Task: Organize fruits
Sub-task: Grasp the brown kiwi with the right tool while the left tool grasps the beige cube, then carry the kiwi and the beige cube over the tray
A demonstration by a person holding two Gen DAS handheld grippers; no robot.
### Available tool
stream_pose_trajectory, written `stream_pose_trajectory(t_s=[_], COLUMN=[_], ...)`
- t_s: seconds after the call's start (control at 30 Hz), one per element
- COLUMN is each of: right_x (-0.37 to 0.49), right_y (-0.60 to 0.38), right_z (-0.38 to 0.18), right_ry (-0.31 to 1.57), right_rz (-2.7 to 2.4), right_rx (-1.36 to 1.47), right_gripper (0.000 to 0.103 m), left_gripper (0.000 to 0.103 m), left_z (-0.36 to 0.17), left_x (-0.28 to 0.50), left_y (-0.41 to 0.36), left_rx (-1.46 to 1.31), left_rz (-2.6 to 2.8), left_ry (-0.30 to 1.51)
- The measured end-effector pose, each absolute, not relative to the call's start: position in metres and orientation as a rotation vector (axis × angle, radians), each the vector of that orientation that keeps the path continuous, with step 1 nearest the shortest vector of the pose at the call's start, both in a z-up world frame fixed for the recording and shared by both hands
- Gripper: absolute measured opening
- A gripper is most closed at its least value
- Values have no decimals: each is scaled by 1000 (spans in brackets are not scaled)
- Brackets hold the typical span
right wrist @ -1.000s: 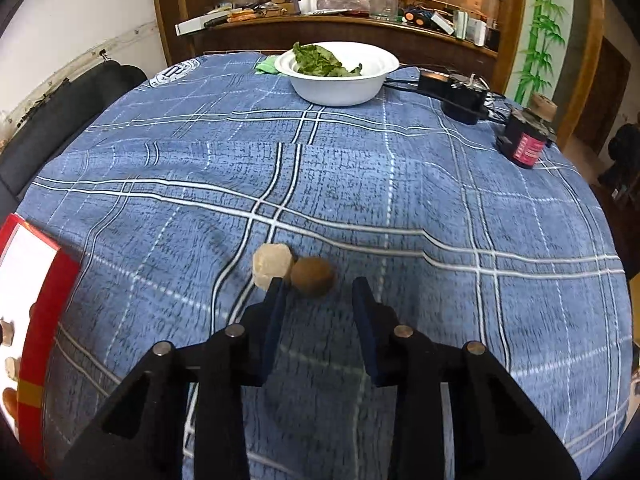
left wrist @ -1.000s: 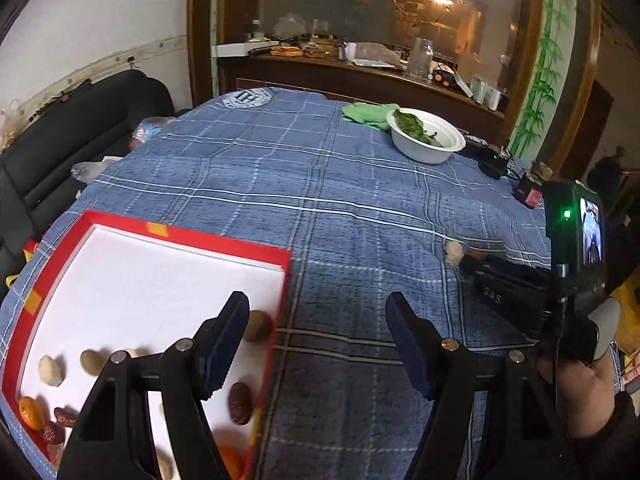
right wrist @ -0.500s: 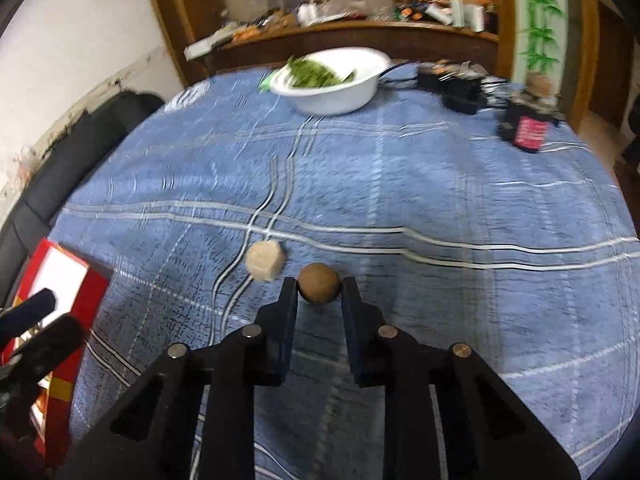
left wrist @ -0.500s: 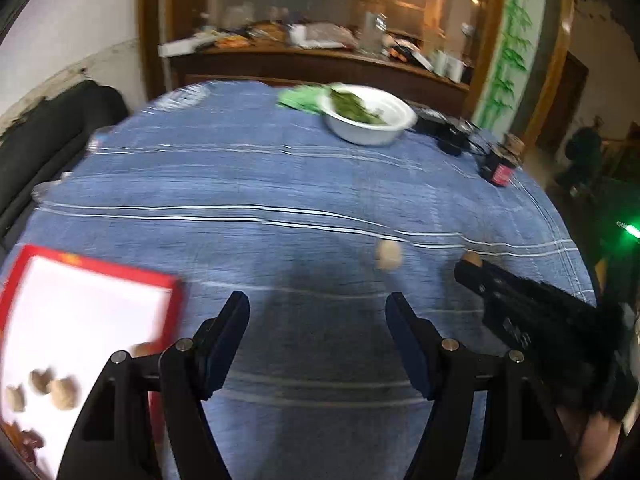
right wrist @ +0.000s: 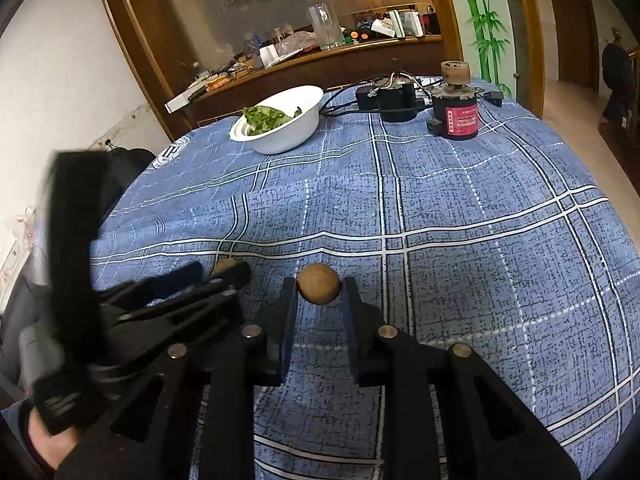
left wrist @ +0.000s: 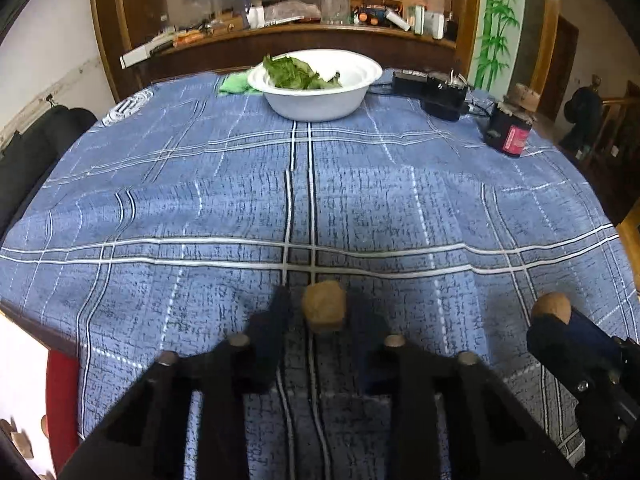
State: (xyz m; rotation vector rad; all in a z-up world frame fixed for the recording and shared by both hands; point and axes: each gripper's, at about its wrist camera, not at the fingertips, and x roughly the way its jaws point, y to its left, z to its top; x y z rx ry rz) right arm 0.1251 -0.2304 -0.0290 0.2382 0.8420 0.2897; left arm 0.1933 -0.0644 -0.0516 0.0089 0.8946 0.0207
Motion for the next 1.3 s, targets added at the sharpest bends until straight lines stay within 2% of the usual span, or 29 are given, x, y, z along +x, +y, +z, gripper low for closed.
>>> stream_pose_trajectory(t_s=[0.43,1.3], right_x=[116,6], right_y=[-220,-192], right_z=[-24,2], right_ry=[849,842], right_rz=[275,239], right_rx=[175,41], right_gripper=[23,24], left_gripper=[21,20], left_z=[-19,2], left_x=[115,16], left_y=[-32,-9], left_rx=[-89,-114], left_rz=[-47,-62], left_ry=[867,825])
